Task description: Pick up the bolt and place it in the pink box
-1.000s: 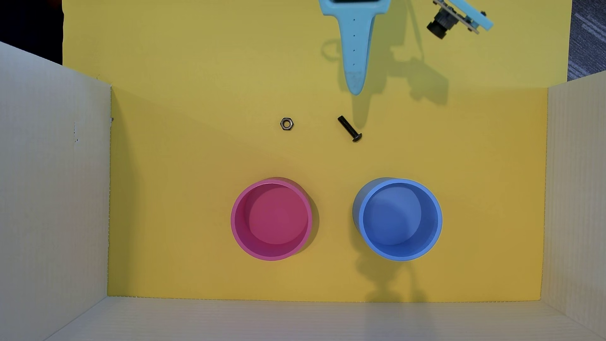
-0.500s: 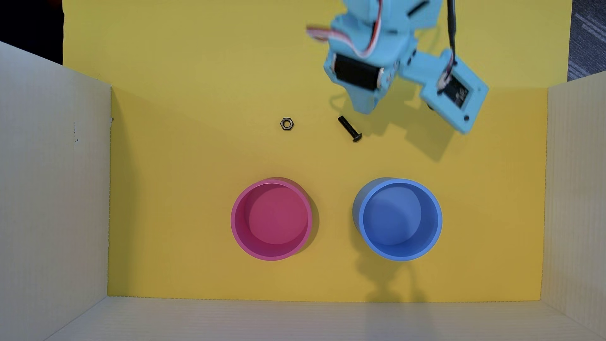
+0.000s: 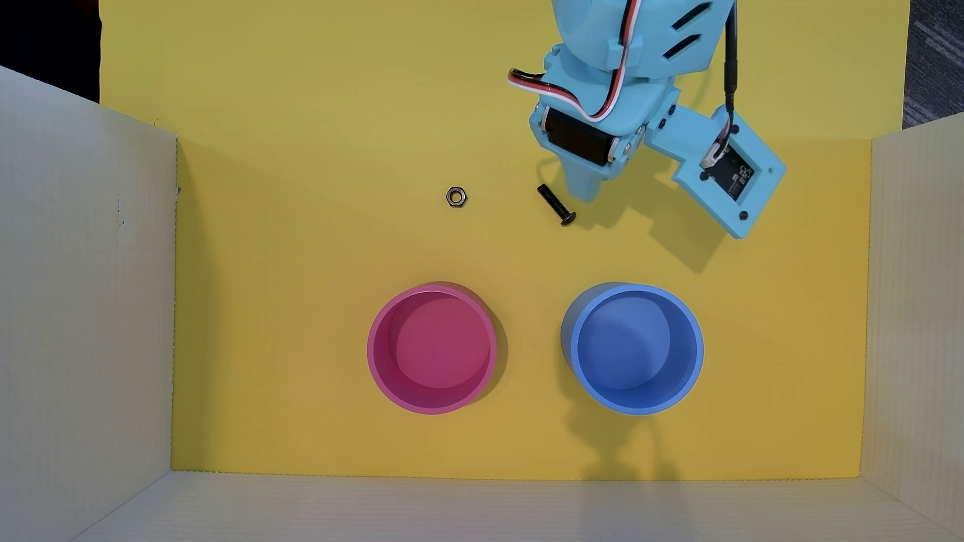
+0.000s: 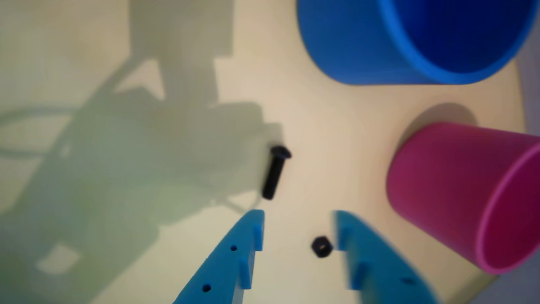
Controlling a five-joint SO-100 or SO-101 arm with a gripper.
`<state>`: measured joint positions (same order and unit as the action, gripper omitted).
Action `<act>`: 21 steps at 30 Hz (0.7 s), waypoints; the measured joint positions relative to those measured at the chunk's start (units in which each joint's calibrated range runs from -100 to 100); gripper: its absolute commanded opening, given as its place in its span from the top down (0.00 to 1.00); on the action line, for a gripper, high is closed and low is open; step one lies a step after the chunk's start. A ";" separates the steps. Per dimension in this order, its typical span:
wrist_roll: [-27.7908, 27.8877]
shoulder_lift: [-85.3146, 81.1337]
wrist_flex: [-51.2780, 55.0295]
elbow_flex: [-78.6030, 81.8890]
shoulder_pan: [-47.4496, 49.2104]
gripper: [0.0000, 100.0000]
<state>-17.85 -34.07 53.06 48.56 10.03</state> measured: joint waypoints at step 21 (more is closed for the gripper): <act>-1.17 21.78 0.00 -8.20 -3.43 0.79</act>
<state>-19.02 -12.29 53.06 40.36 6.60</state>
